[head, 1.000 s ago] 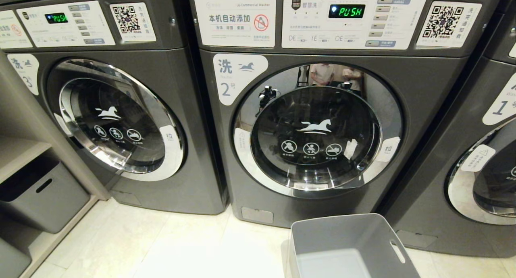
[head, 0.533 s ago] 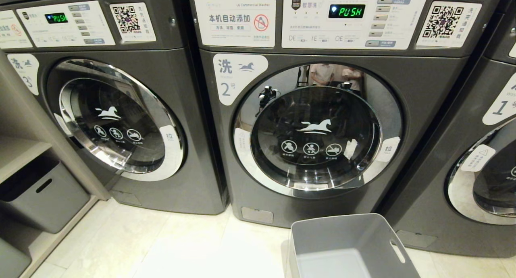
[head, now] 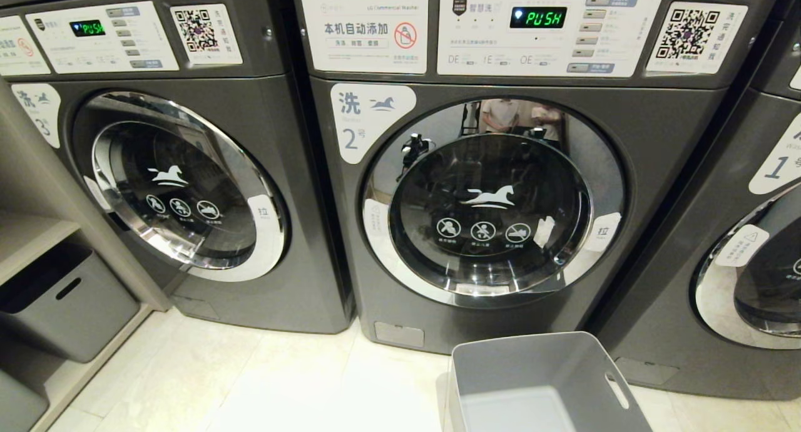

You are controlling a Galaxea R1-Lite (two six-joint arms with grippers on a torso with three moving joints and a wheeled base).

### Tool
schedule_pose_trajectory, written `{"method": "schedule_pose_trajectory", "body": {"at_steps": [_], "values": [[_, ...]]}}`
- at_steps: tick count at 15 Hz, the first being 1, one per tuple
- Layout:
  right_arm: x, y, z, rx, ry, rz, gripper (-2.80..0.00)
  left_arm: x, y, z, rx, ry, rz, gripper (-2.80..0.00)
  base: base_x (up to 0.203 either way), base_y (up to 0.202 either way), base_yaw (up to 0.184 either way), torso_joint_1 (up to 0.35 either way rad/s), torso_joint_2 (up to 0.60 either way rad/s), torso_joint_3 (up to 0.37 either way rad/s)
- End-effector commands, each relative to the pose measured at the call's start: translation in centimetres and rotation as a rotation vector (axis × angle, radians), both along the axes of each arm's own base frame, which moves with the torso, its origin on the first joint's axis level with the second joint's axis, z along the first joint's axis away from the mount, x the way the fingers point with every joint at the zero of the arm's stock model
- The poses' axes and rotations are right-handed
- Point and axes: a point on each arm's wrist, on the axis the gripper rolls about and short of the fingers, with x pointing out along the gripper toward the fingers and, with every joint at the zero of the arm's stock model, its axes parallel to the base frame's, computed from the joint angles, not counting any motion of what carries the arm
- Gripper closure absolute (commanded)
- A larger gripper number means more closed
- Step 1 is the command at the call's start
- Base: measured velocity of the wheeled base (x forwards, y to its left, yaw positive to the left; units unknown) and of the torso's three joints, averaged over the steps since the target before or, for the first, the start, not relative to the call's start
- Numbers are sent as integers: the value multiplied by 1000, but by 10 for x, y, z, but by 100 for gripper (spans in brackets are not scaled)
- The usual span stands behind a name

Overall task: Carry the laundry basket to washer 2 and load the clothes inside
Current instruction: Press the washing machine switch

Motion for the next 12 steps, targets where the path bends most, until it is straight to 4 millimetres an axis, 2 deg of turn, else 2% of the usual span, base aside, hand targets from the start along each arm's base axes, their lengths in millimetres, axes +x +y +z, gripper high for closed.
{"method": "schedule_pose_trajectory", "body": {"at_steps": [1, 6, 12], "values": [[4, 0, -11, -1, 39, 0, 0, 0, 0, 0, 2, -3, 0, 0, 0, 0, 0, 0, 0, 0], [4, 0, -11, -1, 39, 0, 0, 0, 0, 0, 2, -2, -1, 0, 0, -12, 3, 1, 0, 1], [4, 0, -11, -1, 39, 0, 0, 0, 0, 0, 3, -3, -1, 0, 0, -179, 5, 2, 1, 2]]}}
